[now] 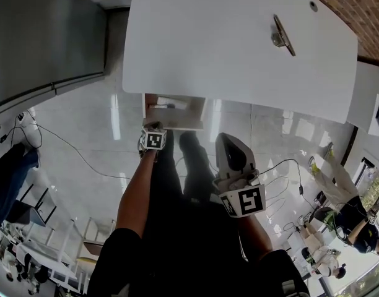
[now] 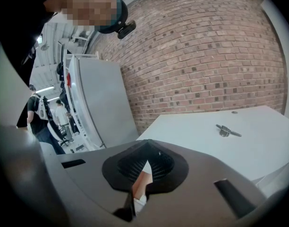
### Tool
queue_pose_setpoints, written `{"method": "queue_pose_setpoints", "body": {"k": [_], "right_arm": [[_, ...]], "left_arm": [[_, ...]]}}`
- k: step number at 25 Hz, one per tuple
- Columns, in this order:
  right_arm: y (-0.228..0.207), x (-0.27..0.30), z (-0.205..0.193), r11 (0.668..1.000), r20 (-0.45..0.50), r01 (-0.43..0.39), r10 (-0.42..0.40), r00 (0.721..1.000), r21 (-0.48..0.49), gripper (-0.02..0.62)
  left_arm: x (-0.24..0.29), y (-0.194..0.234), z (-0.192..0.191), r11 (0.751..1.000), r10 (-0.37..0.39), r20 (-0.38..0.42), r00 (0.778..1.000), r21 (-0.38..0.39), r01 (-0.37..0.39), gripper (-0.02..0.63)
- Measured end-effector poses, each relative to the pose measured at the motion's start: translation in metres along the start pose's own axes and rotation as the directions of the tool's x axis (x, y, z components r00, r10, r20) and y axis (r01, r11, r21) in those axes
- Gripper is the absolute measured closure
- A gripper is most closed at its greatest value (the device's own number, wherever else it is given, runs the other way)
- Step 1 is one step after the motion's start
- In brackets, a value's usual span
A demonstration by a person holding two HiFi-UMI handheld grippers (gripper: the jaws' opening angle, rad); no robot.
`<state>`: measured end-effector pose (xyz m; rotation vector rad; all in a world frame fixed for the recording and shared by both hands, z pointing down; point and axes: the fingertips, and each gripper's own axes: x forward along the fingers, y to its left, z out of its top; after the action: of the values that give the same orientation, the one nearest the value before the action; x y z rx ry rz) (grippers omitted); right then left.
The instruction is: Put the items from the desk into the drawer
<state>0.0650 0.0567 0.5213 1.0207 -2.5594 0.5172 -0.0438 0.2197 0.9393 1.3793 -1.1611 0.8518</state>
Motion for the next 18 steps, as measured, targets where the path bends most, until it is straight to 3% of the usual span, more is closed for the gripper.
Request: {"method": "queue_pose_setpoints", "body": {"k": [6, 9, 11, 14, 15, 18], "right_arm": [[-0.002, -0.014, 0.014, 1.000, 0.041, 0.019, -0.019, 0.999, 0.001, 0.597], [-0.006, -0.024, 0.024, 1.000, 0.061, 0.031, -0.031, 0.998, -0.003, 0.597], [-0.008, -0.032, 0.034, 0.999, 0.081, 0.040, -0.039, 0.996, -0.003, 0.598], [-0.011, -0.040, 0.052, 0.998, 0.130, 0.062, -0.060, 0.990, -0.015, 0.597], [-0.014, -0.039, 0.061, 0.997, 0.159, 0.074, -0.069, 0.985, -0.027, 0.597], [-0.026, -0.040, 0.085, 0.992, 0.232, 0.116, -0.104, 0.967, -0.039, 0.597]], "left_arm": [[-0.048, -0.015, 0.022, 0.996, -0.061, 0.147, 0.987, -0.055, 0.069, 0.606], [-0.098, -0.032, 0.055, 0.990, -0.096, 0.280, 0.955, -0.069, 0.120, 0.606], [-0.140, -0.045, 0.081, 0.991, -0.115, 0.367, 0.923, -0.027, 0.134, 0.606], [-0.216, -0.062, 0.129, 0.990, -0.138, 0.503, 0.853, 0.085, 0.110, 0.606], [-0.243, -0.066, 0.152, 0.987, -0.153, 0.555, 0.818, 0.124, 0.101, 0.606], [-0.327, -0.086, 0.217, 0.973, -0.205, 0.700, 0.684, 0.219, 0.068, 0.606]]}}
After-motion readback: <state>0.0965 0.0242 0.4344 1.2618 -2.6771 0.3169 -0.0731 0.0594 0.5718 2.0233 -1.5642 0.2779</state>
